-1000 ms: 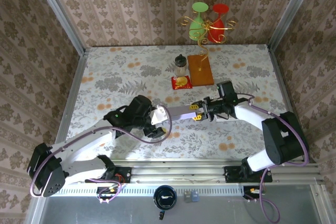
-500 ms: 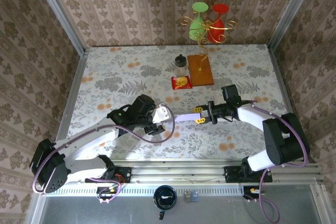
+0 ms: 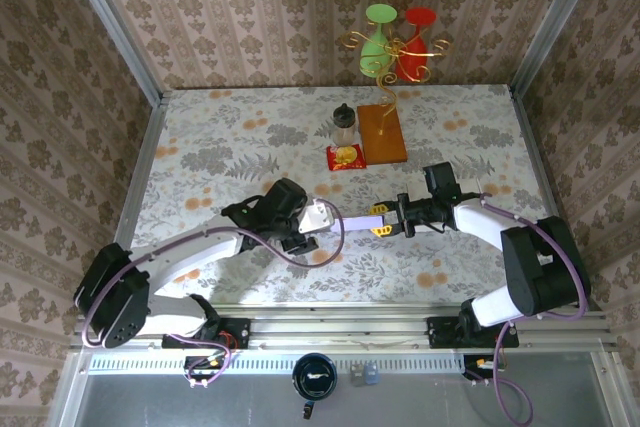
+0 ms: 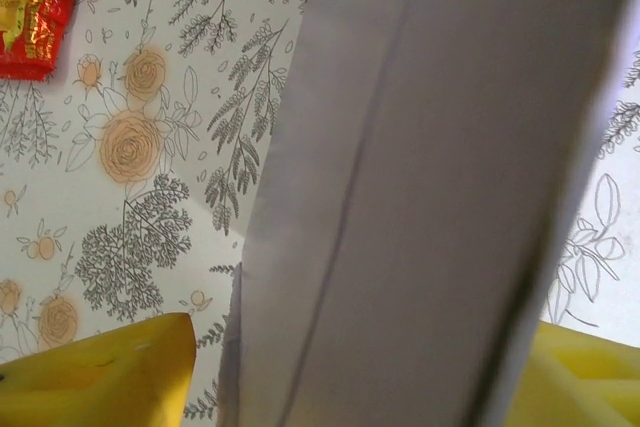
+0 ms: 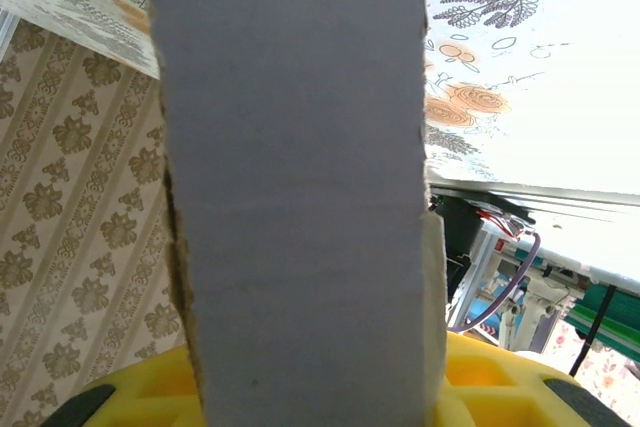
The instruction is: Fold the paper box
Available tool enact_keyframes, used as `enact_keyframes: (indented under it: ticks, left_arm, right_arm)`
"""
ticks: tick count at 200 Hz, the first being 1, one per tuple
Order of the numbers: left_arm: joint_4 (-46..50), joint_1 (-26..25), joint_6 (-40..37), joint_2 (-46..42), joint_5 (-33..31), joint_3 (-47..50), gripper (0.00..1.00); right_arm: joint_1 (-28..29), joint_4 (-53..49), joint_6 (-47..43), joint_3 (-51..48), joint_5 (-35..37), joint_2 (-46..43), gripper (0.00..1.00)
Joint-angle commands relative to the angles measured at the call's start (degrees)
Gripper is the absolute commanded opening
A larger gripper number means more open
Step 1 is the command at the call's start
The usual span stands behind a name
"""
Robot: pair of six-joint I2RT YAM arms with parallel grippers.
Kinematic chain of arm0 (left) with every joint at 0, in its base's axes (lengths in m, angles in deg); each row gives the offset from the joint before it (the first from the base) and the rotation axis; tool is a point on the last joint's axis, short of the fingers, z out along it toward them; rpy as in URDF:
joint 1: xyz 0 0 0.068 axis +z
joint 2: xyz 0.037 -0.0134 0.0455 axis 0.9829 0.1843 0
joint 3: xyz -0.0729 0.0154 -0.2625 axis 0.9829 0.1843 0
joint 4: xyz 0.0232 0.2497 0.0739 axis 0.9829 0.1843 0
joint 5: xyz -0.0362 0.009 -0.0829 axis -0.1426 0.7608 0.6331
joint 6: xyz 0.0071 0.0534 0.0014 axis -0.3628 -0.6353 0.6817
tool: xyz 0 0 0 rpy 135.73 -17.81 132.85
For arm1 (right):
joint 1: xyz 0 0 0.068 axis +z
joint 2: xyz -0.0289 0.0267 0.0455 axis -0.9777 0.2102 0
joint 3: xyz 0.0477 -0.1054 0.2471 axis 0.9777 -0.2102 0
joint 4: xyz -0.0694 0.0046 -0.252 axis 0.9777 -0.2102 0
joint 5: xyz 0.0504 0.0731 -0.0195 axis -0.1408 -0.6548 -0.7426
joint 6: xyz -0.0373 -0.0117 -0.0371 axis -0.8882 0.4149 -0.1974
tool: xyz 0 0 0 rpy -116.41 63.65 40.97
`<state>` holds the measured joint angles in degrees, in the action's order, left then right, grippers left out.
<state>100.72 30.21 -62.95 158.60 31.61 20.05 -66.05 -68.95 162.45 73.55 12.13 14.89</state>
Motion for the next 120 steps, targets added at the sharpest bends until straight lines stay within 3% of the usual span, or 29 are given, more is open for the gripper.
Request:
enact_keyframes:
  ticks: [1,78,120]
  left_arm:
    - [-2.39,-0.48,-1.64,1.49,-0.56,-2.76,0.70]
    - [-0.83,0.63,-1.36,5.69,5.02,-5.68,0.54]
    - [0.52,1.99,1.13,7.26,9.12,-7.60,0.50]
  right_arm:
    - [-0.68,-5.07,1.51,-2.22,1.57,2.23,0.37]
    - [-5.11,-5.16,-0.19,1.17,1.40,4.68,0.54]
    - [-6.34,-7.32,-1.03,4.33,2.08,3.74,0.56]
